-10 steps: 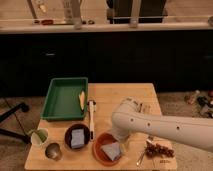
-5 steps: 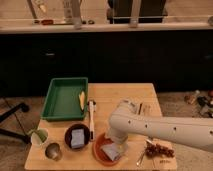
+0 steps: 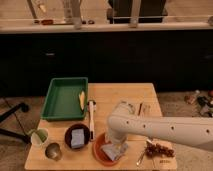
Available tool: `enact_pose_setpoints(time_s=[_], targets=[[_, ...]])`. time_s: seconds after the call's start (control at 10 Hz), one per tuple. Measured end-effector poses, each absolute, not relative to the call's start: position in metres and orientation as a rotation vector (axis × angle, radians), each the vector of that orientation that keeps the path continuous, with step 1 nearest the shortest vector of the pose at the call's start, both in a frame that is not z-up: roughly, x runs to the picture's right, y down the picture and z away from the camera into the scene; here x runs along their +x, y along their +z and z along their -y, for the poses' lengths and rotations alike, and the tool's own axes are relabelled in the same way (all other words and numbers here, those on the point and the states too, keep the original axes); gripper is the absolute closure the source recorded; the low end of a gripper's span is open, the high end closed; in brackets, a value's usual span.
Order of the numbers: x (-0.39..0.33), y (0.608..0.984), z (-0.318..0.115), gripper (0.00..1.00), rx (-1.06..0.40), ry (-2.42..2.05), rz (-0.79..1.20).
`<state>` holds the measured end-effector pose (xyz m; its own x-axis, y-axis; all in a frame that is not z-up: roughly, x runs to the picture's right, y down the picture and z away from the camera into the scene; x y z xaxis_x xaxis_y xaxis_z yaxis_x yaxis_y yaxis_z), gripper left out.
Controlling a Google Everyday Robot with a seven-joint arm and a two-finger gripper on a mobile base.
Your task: Place towel in table surface
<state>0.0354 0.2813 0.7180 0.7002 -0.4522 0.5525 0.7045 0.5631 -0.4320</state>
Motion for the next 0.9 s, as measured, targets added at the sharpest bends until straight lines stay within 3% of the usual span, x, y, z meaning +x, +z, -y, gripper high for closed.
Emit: enact_pose_setpoints(time_s=[0.9], targets=[[0.023,0.731,-0.306,0.46,-0.778,-0.743,0.468]])
